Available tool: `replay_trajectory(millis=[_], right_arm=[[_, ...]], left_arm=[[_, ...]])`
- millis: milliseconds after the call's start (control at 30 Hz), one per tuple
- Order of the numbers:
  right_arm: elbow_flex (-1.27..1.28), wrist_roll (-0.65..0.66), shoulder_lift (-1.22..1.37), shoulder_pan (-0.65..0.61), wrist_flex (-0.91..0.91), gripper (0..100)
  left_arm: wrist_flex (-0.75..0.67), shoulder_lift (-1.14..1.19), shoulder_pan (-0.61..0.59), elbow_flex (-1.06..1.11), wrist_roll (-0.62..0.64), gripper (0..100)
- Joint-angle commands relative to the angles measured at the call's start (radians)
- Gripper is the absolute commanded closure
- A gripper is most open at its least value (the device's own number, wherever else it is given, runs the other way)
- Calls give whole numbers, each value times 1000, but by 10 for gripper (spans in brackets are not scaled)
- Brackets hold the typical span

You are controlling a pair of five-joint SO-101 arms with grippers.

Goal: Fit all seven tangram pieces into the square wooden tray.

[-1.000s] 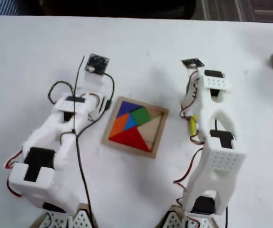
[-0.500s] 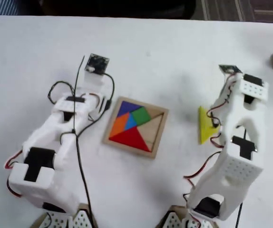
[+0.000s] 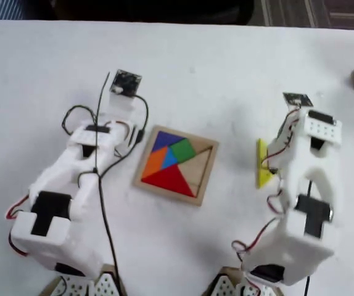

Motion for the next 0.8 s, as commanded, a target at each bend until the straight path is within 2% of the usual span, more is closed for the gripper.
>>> replay_trajectory(millis=[0,133,233,367,767], right_arm=[[114,-132,-171,-47,-82,700],[158,-262,-185,-94,-151,700],[161,-311,-136,-101,-203,700],[161,-324,-64,-94,-303,700],[163,-316,-12,-147,-282,700]], left_arm=[[-20,-7,-2,-58,-11,759],[-20,-7,-2,-58,-11,759],[-20,-7,-2,-58,-11,759],[-17,-7,-2,-58,-11,759],[-12,-10,-8,-55,-5,762]])
